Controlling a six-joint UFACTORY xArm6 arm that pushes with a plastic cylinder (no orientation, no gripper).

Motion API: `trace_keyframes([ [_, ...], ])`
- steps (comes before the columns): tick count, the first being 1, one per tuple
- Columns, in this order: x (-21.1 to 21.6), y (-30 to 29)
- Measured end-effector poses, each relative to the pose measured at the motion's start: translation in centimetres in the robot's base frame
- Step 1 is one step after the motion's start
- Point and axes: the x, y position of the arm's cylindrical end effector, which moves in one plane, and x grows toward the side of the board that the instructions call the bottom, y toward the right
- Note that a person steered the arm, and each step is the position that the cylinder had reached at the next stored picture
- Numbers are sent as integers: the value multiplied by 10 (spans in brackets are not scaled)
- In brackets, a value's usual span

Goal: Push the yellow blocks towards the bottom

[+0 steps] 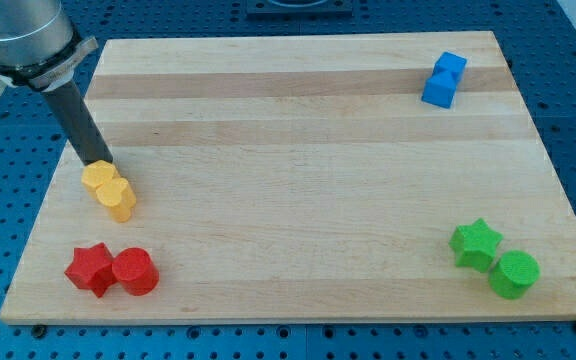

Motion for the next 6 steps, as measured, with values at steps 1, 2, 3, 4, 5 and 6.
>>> trace_keyframes([
  [1, 0, 0],
  [2, 17, -3],
  [3, 35, -9],
  [4, 36, -9],
  [5, 39, -10],
  [6, 47, -10],
])
